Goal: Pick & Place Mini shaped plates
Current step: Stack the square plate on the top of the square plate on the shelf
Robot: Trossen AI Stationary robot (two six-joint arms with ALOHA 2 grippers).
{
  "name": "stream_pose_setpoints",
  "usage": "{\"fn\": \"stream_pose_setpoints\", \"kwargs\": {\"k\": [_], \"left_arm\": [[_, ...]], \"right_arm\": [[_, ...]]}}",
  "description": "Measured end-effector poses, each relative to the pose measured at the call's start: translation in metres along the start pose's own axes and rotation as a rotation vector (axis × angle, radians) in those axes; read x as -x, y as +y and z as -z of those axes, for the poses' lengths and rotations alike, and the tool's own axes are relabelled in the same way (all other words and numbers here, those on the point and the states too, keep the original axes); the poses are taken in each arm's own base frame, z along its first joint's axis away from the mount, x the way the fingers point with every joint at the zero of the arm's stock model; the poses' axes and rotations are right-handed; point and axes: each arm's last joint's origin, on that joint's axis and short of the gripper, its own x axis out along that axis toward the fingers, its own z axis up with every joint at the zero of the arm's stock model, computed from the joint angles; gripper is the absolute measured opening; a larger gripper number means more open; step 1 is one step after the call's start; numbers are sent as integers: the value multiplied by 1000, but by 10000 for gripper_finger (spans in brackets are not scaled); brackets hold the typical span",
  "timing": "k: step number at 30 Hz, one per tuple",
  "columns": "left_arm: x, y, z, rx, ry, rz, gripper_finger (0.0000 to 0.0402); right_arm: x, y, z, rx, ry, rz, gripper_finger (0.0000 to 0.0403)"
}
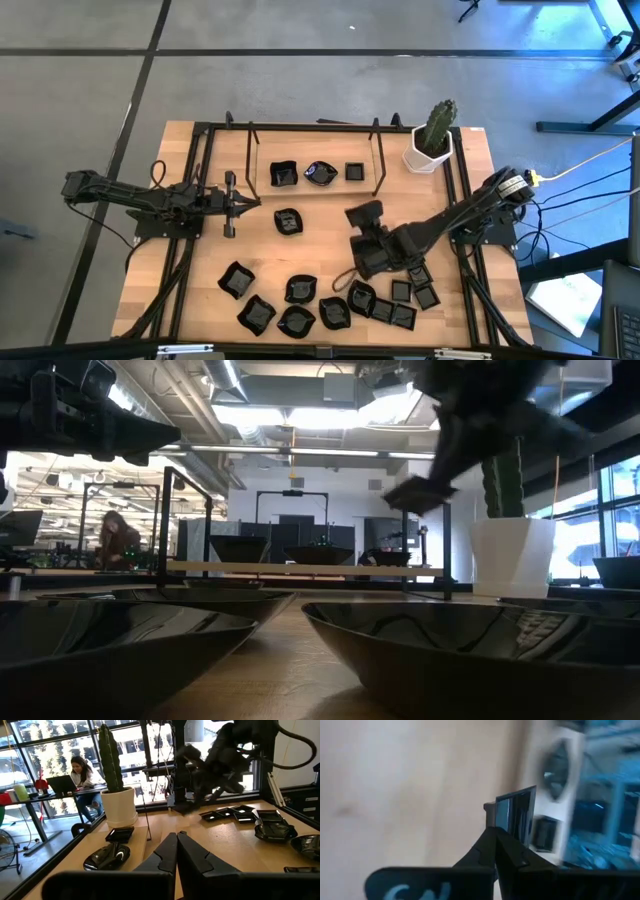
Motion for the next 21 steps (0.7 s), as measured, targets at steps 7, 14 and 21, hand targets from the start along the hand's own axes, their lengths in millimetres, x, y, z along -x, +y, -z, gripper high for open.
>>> {"fn": "stream_pose_setpoints", "kwargs": {"k": [7,14,21], "left_arm": [[0,0,0,-1,3,1,6],[0,0,0,-2,4,0,6],[0,0,0,-1,4,0,6]], "right_arm": [[-27,-33,0,-146,48,85,1],[-53,-64,4,-249,88,87,1],[-74,-90,9,-330,81,16,1]]}}
